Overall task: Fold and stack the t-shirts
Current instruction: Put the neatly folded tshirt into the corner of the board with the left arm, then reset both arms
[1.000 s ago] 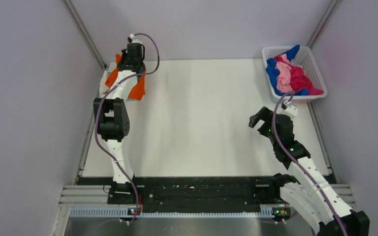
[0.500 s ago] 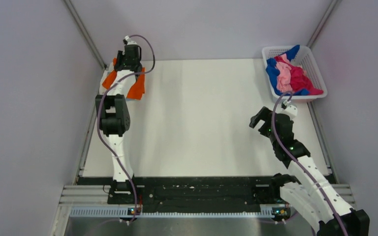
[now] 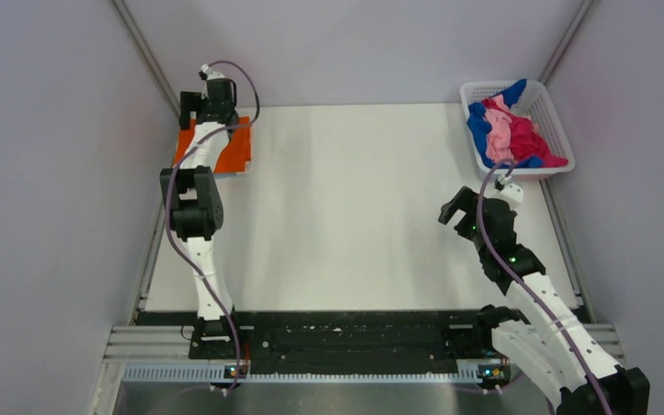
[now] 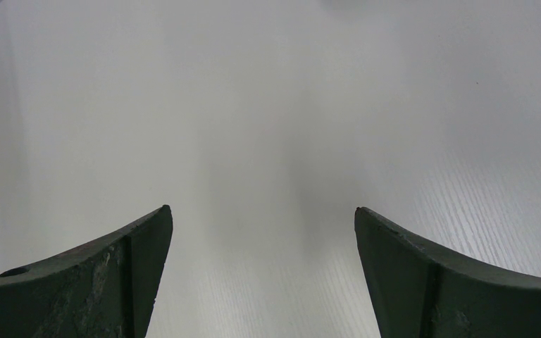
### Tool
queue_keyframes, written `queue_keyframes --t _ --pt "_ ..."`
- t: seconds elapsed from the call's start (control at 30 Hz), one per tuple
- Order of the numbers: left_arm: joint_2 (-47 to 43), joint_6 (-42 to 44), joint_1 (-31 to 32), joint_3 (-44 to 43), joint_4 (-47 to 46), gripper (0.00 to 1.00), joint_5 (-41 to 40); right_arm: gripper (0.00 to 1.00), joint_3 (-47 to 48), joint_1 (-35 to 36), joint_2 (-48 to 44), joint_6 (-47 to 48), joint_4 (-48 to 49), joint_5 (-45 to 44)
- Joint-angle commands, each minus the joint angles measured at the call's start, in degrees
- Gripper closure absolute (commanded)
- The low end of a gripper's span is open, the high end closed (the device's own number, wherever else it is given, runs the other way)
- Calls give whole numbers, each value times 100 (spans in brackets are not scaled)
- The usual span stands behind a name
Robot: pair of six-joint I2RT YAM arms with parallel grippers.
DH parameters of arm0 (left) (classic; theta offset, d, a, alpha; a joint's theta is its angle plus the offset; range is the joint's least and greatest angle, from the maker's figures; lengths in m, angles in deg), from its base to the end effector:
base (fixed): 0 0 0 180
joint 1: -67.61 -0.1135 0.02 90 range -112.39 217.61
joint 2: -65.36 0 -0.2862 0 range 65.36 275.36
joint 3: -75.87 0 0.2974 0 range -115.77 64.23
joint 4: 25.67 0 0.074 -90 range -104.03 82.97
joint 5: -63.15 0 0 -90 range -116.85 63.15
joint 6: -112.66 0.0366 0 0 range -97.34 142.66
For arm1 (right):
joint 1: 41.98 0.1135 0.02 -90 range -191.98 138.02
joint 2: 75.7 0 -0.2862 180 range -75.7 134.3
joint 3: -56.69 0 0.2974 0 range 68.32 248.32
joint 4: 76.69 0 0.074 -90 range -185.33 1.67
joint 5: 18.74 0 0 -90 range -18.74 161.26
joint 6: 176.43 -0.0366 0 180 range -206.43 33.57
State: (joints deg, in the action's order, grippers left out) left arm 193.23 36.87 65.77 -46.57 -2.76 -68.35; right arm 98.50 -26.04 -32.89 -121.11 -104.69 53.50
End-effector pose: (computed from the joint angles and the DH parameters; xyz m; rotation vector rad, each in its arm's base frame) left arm 0.5799 0.0429 0.2631 -0.2343 2.0387 0.9177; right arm 0.1979 0.0449 0.2500 0.5198 1.9916 0.2267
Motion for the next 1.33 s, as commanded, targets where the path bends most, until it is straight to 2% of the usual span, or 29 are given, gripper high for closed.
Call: queue_keyframes --t 0.0,0.1,0.17,0.3,0.37,0.43,0.53,0.6,0.77,0.97,1.3 --pt "-758 -1259 22 -467 749 1 490 1 245 -51 -87 34 44 27" --pt "-1251 -2462 35 -514 1480 1 1819 1 236 -49 -77 14 39 96" --pt "-1763 -3013 38 -53 1402 1 2822 1 211 -51 -70 35 49 208" --pt "-3120 -4085 108 1954 337 2 4522 1 195 -54 -45 88 -46 517" --pt "-3848 -4280 365 3021 -243 1 4810 1 204 -53 -65 130 -136 603" --pt "-4556 -4177 771 3873 -321 1 4719 1 208 -49 -97 212 -142 811" --pt "-5469 -4031 1578 5105 -300 1 4045 1 172 -54 -151 211 -135 938" --pt "-5930 -4178 2030 5885 -403 1 3959 1 116 -50 -185 151 -139 979" --pt "-6651 -4754 2379 7508 -1352 1 4892 1 -56 -51 -314 80 -143 1188" --pt "-6992 -4653 2403 7564 -664 1 4120 1 -300 -54 -574 97 -108 1148" --pt "-7201 -4656 2407 7511 -453 1 3602 1 -438 -53 -612 70 90 1187"
